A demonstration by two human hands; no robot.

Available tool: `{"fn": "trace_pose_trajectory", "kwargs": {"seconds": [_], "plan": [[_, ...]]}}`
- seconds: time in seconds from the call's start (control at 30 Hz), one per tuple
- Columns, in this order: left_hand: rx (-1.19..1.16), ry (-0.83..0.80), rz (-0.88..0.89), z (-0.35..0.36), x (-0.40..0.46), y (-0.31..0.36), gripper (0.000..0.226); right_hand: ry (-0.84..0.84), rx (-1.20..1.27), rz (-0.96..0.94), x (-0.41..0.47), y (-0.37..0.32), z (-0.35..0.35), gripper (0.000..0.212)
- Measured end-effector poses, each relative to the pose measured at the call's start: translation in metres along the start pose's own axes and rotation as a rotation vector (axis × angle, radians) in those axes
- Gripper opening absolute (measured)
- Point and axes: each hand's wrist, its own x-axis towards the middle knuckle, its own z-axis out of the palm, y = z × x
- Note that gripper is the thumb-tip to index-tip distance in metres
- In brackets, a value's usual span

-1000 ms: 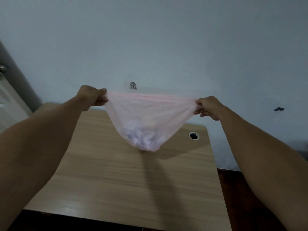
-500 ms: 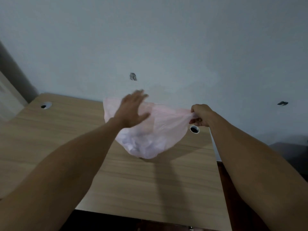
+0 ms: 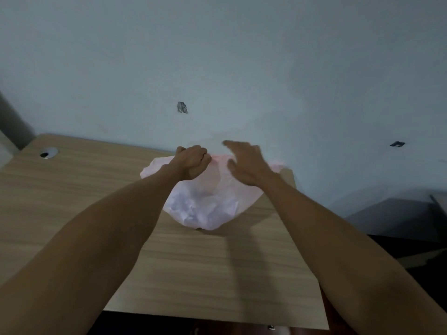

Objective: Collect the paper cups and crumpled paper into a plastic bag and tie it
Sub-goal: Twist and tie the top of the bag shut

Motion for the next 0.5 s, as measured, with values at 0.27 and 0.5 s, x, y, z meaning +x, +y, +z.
{"fn": "trace_pose_trajectory", "kwargs": {"seconds": [0.27, 0.5], "plan": [[0.359, 0.212, 0.185, 0.001, -0.022, -0.002, 0.046, -0.076, -0.056, 0.097, 0.017, -0.028, 0.027, 0.034], [0.278, 0.071, -0.16, 0.019, -0.024, 0.0, 0.05, -0.002, -0.204, -0.086, 0.013, -0.028, 0.043, 0.043]]}}
